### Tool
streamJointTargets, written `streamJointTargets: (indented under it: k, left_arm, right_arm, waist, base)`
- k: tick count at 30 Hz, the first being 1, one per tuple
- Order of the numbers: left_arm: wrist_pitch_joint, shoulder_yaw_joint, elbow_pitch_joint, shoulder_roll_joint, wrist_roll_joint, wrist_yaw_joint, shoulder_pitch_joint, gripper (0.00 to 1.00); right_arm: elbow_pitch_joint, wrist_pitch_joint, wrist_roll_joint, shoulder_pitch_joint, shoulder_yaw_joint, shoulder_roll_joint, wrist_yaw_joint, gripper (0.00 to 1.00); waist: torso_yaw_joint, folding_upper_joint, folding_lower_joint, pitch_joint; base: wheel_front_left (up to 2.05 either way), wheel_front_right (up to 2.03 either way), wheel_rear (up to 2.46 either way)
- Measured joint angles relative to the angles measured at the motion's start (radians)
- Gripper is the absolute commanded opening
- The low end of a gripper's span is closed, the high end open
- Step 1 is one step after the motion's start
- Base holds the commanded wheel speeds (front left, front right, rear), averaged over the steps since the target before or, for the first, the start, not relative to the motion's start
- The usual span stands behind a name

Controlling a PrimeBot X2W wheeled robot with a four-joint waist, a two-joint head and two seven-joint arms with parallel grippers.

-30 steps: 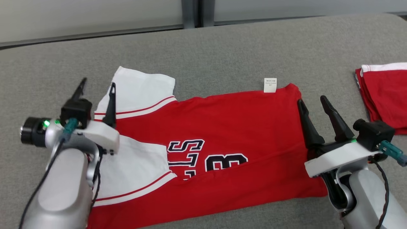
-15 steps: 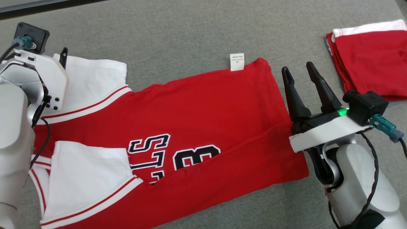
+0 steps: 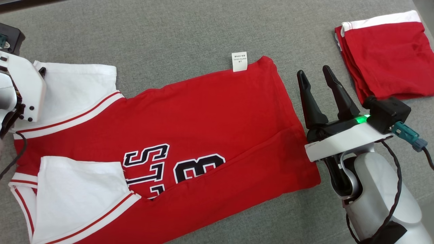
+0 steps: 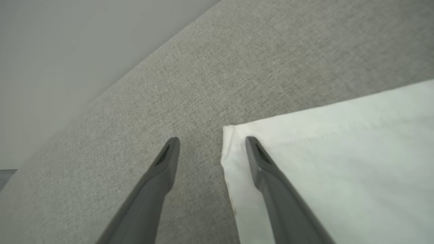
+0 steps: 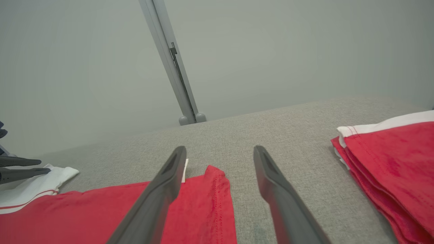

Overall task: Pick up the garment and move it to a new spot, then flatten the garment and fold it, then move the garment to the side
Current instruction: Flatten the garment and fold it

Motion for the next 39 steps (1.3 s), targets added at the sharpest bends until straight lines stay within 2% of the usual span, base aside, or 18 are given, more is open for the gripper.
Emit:
streamJointTargets:
  k: [6, 7, 8, 9, 13, 15, 23, 26, 30, 39]
  left_arm:
    - [0.039, 0.002, 0.001, 0.006, -0.1, 0.0, 0.0, 1.0]
    - [0.055, 0.007, 0.002, 0.002, -0.127, 0.001, 0.0, 0.64]
    - [0.069, 0.011, 0.002, -0.005, -0.16, 0.001, 0.001, 0.18]
    - [0.076, 0.012, -0.002, -0.008, -0.181, 0.002, 0.002, 0.0]
    - [0.016, -0.001, -0.028, -0.032, -0.202, 0.0, 0.013, 0.0]
    - [-0.02, 0.001, -0.045, -0.043, -0.224, 0.0, 0.027, 0.0]
    - [-0.192, -0.014, -0.158, -0.086, -0.221, 0.0, 0.096, 0.0]
    - [-0.212, -0.025, -0.209, -0.104, -0.234, 0.0, 0.149, 0.0]
    - [-0.239, -0.035, -0.298, -0.131, -0.239, 0.018, 0.207, 0.0]
    - [-0.245, -0.056, -0.437, -0.136, -0.234, 0.069, 0.274, 0.0]
  right_arm:
    - [0.002, -0.007, 0.013, -0.017, 0.013, -0.001, 0.0, 1.0]
    - [0.003, -0.01, 0.013, -0.017, 0.01, -0.004, 0.0, 1.0]
    - [0.007, -0.011, 0.013, -0.017, 0.004, -0.008, 0.0, 1.0]
    - [0.012, -0.012, 0.013, -0.019, -0.002, -0.012, 0.0, 1.0]
    - [0.044, 0.012, 0.002, -0.03, -0.021, -0.038, 0.0, 1.0]
    - [0.063, 0.062, 0.017, -0.049, -0.009, -0.06, 0.0, 1.0]
    - [0.139, 0.253, 0.092, -0.112, 0.093, -0.214, 0.0, 1.0]
    - [0.171, 0.337, 0.144, -0.126, 0.167, -0.263, 0.0, 1.0]
    - [0.218, 0.388, 0.189, -0.167, 0.217, -0.33, 0.0, 1.0]
    - [0.322, 0.409, 0.242, -0.248, 0.325, -0.408, 0.0, 1.0]
  waist:
    - [-0.005, 0.0, 0.0, 0.006]
    - [-0.005, 0.0, 0.0, 0.005]
    - [-0.004, 0.0, 0.0, 0.005]
    - [-0.003, 0.0, 0.0, 0.004]
    - [0.022, 0.0, 0.0, -0.007]
    - [0.04, 0.0, 0.0, -0.015]
    - [0.146, 0.0, 0.0, -0.057]
    - [0.187, 0.0, 0.0, -0.079]
    - [0.237, 0.0, 0.0, -0.105]
    - [0.32, 0.0, 0.0, -0.127]
  base:
    - [0.0, 0.0, 0.0]
    - [0.0, 0.0, 0.0]
    - [0.0, 0.0, 0.0]
    - [0.0, 0.0, 0.0]
    - [0.0, 0.0, 0.0]
    - [0.0, 0.0, 0.0]
    - [0.0, 0.0, 0.0]
    - [0.0, 0.0, 0.0]
    - [0.0, 0.0, 0.0]
    - [0.0, 0.0, 0.0]
